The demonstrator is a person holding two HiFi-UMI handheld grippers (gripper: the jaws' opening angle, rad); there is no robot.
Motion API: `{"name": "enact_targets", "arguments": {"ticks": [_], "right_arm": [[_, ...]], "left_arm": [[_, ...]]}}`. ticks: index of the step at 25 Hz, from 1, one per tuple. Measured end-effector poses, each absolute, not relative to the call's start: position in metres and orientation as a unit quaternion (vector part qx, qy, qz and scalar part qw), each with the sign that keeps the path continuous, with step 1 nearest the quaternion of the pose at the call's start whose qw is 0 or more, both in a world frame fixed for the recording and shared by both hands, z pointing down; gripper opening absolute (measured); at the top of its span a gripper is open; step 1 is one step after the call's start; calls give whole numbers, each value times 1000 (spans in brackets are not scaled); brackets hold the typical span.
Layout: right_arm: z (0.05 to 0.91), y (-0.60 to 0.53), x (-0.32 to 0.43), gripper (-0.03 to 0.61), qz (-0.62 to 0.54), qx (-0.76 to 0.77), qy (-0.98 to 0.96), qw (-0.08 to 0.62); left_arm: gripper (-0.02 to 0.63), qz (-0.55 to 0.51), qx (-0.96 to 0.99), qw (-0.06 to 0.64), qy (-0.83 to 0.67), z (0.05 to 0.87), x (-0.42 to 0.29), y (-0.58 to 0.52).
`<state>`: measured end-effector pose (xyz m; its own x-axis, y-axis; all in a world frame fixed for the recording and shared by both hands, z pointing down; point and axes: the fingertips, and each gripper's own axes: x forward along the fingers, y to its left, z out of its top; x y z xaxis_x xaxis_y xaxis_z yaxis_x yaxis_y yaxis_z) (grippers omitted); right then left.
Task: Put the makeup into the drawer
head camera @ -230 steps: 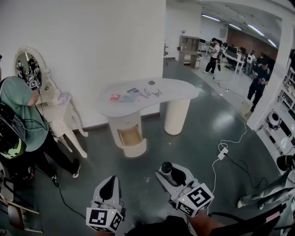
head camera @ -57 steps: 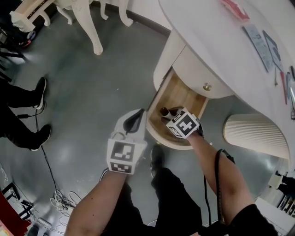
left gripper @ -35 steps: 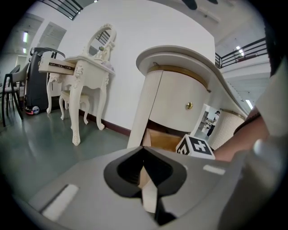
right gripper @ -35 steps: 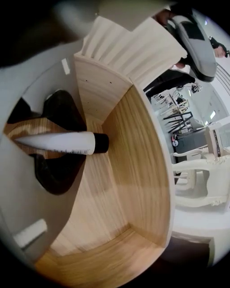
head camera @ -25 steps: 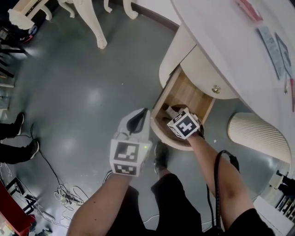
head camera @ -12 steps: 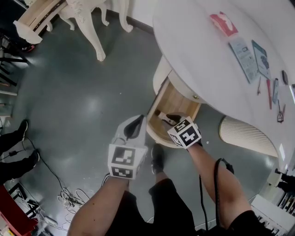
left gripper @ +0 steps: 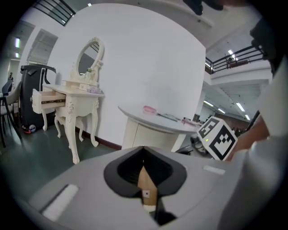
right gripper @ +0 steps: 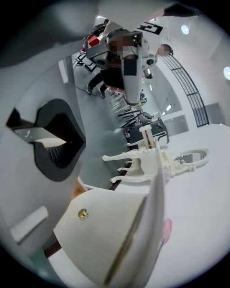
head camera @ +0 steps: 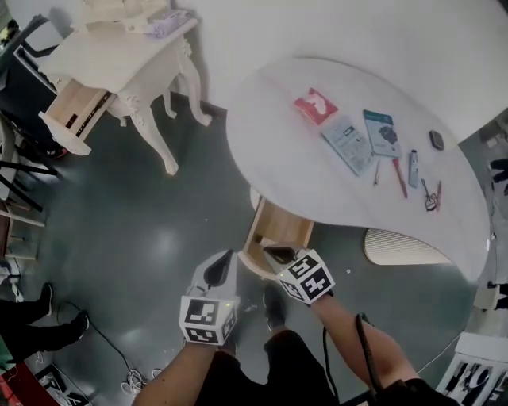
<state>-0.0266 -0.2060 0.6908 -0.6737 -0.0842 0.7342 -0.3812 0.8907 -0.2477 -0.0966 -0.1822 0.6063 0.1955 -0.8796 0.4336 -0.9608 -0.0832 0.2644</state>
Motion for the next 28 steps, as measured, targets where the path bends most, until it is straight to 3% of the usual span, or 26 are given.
{"name": "enact_targets", "arguments": {"ticks": [17, 28], "right_arm": [[419, -188, -14, 2, 153, 199, -951, 183], [315, -188, 16, 2, 101, 248, -956, 119]], "left_arm": [[-2, 18, 768, 152, -622, 390, -81, -175], [-1, -15, 786, 92, -611, 306, -78, -174]]}}
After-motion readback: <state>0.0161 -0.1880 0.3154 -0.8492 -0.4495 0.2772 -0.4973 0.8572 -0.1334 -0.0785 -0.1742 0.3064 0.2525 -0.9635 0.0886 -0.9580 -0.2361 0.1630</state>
